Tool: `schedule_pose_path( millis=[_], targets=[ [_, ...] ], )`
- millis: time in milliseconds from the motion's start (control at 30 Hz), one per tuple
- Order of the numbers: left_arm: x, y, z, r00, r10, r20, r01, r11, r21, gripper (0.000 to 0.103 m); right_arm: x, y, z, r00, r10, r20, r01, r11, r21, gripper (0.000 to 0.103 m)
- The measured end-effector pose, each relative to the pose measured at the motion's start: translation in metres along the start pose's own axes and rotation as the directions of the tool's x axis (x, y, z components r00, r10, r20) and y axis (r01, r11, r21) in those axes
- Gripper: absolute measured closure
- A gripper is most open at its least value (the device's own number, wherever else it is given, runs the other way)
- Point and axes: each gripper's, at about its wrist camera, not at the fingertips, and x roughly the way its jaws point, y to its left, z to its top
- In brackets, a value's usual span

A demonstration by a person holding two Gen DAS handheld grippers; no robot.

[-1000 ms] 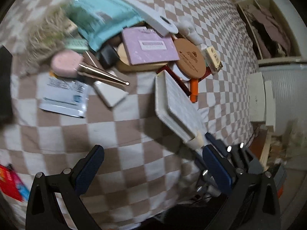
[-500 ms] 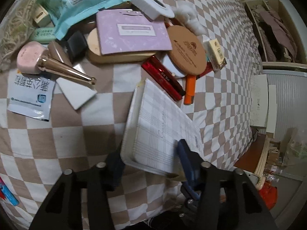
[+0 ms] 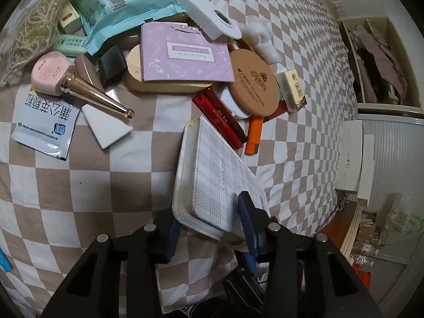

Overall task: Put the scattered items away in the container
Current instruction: 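Grasp the white notebook by its edge with the right gripper and lift it, then grasp the pink-capped gold-tipped brush with the left gripper while the right gripper holds the notebook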

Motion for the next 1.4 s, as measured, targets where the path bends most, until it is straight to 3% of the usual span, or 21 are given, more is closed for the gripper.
schedule_pose_path(
  millis=[267,300,333,467,500,600,633,767,833,900,1033,1067,1133,1267,1400],
  targets=[
    [0.005,-0.002,-0.003,0.999,-0.018,-0.046,0.019,1.0,0.004,0.065,0.019,0.016,0.007,0.999,-0.044,-0.007,0.043,0.997,-0.06,0.074],
    [0.006,-0.003,-0.004,0.998,-0.025,-0.052,0.025,1.0,0.004,0.065,0.02,0.018,0.008,0.999,-0.046,-0.006,0.045,0.996,-0.071,0.075],
    [0.007,-0.004,-0.005,0.998,-0.024,-0.051,0.025,1.0,0.011,0.065,0.021,0.02,0.009,0.999,-0.044,-0.008,0.043,0.996,-0.076,0.084],
    [0.0,-0.002,-0.003,0.999,-0.043,-0.031,0.043,0.999,0.008,0.064,0.022,0.017,0.009,1.0,-0.015,-0.018,0.014,0.999,-0.049,0.084],
    [-0.004,-0.001,-0.002,0.999,-0.042,-0.015,0.042,0.999,0.01,0.062,0.022,0.013,0.009,1.0,0.004,-0.025,-0.005,1.0,-0.024,0.084],
    [-0.019,0.003,0.002,0.999,-0.035,0.038,0.035,0.999,0.016,0.042,0.02,-0.008,0.009,0.994,0.101,-0.049,-0.095,0.99,0.105,0.083],
    [-0.025,0.006,0.004,0.998,-0.039,0.052,0.038,0.999,0.012,0.042,0.019,-0.016,0.008,0.989,0.138,-0.054,-0.128,0.979,0.156,0.083],
    [-0.045,0.022,0.009,0.994,-0.043,0.098,0.046,0.999,-0.021,0.042,0.019,-0.047,0.002,0.956,0.287,-0.056,-0.25,0.902,0.352,0.083],
    [-0.055,0.031,0.011,0.992,-0.043,0.117,0.048,0.998,-0.04,0.042,0.019,-0.062,-0.004,0.932,0.358,-0.05,-0.301,0.844,0.445,0.083],
    [-0.063,0.039,0.014,0.99,-0.037,0.138,0.044,0.998,-0.05,0.042,0.016,-0.074,-0.008,0.902,0.431,-0.036,-0.347,0.771,0.534,0.083],
    [-0.077,0.053,0.021,0.984,-0.003,0.181,0.014,0.998,-0.062,0.042,0.011,-0.095,-0.019,0.815,0.579,0.012,-0.428,0.588,0.687,0.083],
    [-0.079,0.056,0.023,0.982,0.009,0.191,0.003,0.998,-0.063,0.042,0.008,-0.094,-0.022,0.799,0.601,0.019,-0.436,0.557,0.707,0.083],
    [-0.082,0.064,0.029,0.977,0.042,0.209,-0.029,0.997,-0.066,0.042,0.006,-0.088,-0.028,0.784,0.621,0.018,-0.435,0.528,0.729,0.083],
    [-0.076,0.078,0.042,0.973,0.095,0.211,-0.075,0.992,-0.099,0.042,0.026,-0.083,-0.029,0.789,0.614,-0.012,-0.414,0.547,0.728,0.083],
    [-0.066,0.091,0.05,0.979,0.089,0.183,-0.059,0.985,-0.163,0.042,0.041,-0.077,-0.03,0.765,0.644,-0.023,-0.414,0.519,0.748,0.083]
  ],
)
